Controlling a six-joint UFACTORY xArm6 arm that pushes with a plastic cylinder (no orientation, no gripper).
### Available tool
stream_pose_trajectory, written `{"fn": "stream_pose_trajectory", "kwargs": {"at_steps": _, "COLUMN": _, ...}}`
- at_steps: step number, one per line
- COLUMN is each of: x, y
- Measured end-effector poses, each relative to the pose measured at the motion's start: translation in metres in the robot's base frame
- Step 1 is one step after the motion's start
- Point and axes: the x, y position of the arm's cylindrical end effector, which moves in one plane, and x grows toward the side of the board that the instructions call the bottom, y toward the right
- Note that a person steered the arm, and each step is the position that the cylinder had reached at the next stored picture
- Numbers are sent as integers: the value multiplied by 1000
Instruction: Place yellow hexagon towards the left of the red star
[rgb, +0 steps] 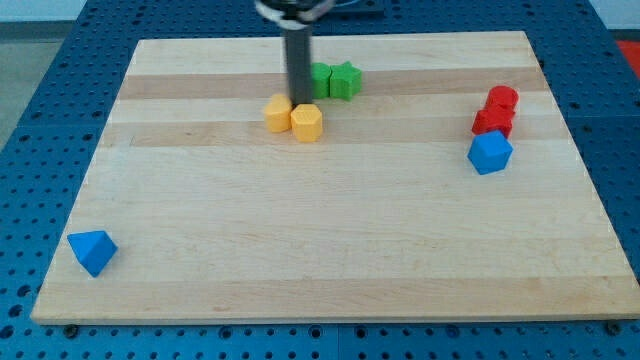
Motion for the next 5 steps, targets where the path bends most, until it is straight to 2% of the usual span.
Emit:
{"fn": "stream_pose_trajectory", "kwargs": {"at_steps": 1, "x": 0, "y": -61}}
{"fn": "stream_pose_trajectory", "kwargs": {"at_steps": 2, "x": 12, "y": -66}}
{"fn": "stream_pose_trajectory", "kwargs": {"at_steps": 3, "x": 18, "y": -20}}
{"fn": "stream_pose_trajectory", "kwargs": {"at_steps": 4, "x": 21, "y": 52}}
{"fn": "stream_pose_trajectory", "kwargs": {"at_steps": 5, "x": 25, "y": 78}}
